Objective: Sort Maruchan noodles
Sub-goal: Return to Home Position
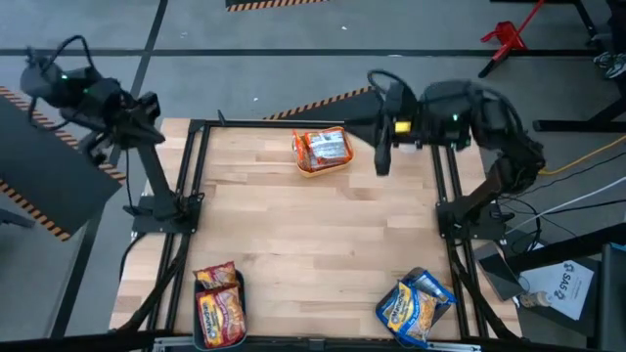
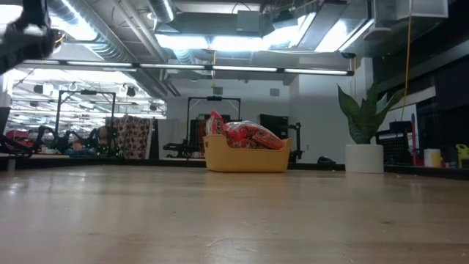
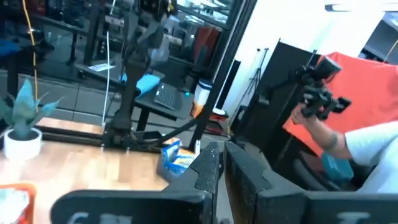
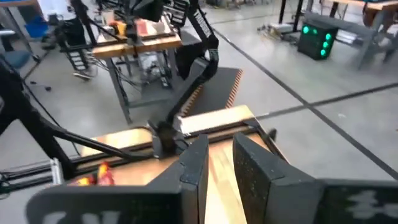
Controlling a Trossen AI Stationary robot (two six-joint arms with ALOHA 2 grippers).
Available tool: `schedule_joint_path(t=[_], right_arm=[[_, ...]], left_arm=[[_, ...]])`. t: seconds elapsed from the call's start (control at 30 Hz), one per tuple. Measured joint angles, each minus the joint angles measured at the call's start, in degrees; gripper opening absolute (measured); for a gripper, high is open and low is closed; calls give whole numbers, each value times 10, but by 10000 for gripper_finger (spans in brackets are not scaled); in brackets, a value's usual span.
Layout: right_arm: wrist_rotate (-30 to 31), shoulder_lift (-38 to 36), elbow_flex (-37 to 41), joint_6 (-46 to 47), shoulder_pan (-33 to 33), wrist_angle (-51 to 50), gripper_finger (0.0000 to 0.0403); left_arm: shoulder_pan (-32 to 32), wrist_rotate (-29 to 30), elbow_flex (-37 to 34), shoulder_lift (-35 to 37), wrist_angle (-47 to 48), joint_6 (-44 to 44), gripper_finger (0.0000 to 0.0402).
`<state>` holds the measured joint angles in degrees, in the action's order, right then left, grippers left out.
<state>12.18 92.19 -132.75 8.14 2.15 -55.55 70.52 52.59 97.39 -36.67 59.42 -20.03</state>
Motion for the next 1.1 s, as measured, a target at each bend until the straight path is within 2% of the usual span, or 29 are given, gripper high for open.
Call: schedule_joint_path(t=[0.13, 0.23, 0.3, 0.47, 0.53, 0.67, 0.77, 0.9, 1.1], right_arm=[[-48, -44, 94, -9, -64, 25, 63], [-114, -110, 203, -9, -119, 102, 63], [-143, -180, 294, -8, -156, 165, 63], [-151, -364, 555, 33, -224, 362, 62], [-167, -432, 664, 54, -241, 441, 63], [-166, -535, 856, 122, -251, 563, 62], [-167, -575, 982, 164, -250, 671, 62], [-173, -582, 1121, 200, -250, 828, 62], [-167, -585, 1262, 221, -250, 1003, 62]], left_arm=[[0, -26, -116, 89, 0, -8, 15], [0, -29, -193, 156, -37, -6, 15], [0, -30, -229, 195, -72, 14, 17], [-27, -83, -298, 289, -152, 85, 23], [-29, -81, -327, 317, -161, 105, 23], [-27, -33, -387, 355, -191, 119, 20], [-34, -20, -449, 364, -221, 131, 16], [-34, 14, -533, 363, -288, 143, 14], [-39, 19, -660, 364, -447, 143, 14]])
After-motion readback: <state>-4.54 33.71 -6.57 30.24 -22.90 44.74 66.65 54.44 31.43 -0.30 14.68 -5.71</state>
